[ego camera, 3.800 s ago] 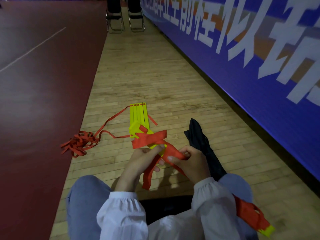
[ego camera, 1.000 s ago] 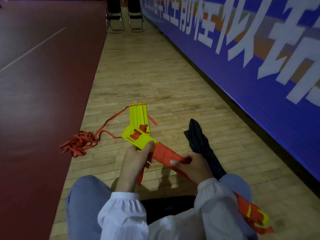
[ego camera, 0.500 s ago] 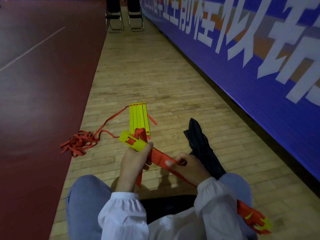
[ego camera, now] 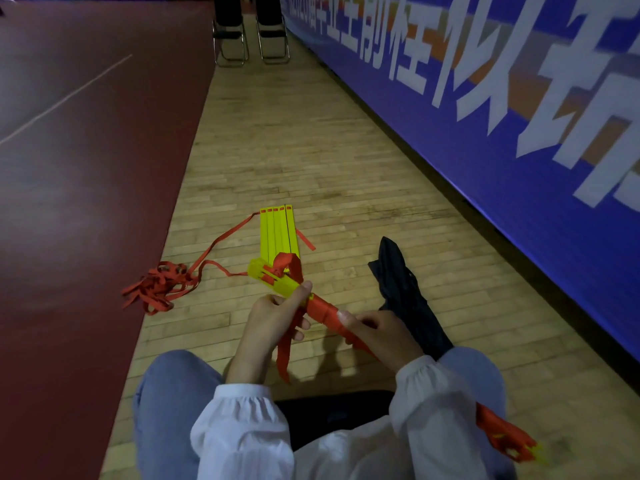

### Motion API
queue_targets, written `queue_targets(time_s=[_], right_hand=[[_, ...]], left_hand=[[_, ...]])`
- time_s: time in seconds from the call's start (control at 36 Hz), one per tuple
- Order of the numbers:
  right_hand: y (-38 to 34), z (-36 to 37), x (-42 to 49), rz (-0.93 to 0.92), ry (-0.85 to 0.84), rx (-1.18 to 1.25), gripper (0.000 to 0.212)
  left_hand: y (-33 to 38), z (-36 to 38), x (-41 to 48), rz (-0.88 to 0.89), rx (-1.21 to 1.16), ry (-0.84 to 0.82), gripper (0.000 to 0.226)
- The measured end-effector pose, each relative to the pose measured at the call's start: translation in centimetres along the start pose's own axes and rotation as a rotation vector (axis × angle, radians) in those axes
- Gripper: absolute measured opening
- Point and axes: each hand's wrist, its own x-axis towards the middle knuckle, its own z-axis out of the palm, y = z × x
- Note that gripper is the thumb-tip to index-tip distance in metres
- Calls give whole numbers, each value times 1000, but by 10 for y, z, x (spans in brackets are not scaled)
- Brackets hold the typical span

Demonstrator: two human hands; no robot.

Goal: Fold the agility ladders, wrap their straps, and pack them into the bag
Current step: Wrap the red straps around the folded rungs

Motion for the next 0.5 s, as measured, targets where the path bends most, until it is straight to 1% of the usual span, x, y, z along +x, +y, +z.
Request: queue_targets(time_s=[0.06, 0.08, 0.17, 0.22, 0.28, 0.33, 0.39, 0.42, 0.5], right_hand=[[2, 0, 1, -4, 17, 8, 52], [3, 0, 2, -6, 22, 12, 50], [6, 0, 5, 8, 43, 40, 35], [5, 1, 6, 16, 45, 48, 26], [4, 2, 5, 19, 35, 43, 23], [3, 2, 5, 35, 30, 41, 31], [2, 2, 4, 42, 25, 50, 52], [2, 2, 4, 43, 17, 51, 59], [2, 2, 3, 45, 6, 39, 53]], left_hand=[[1, 1, -1, -18, 12, 1, 44], [1, 1, -2, -24, 16, 2, 45], [0, 1, -2, -23, 26, 11, 47], [-2, 1, -1, 11, 13, 22, 47], [-3, 2, -1, 54, 6, 31, 43], [-4, 3, 0, 81, 4, 37, 39], [-6, 2, 1, 98, -5, 37, 35], [-6, 1, 2, 106, -10, 36, 33], [-7, 0, 3, 121, -6, 29, 29]])
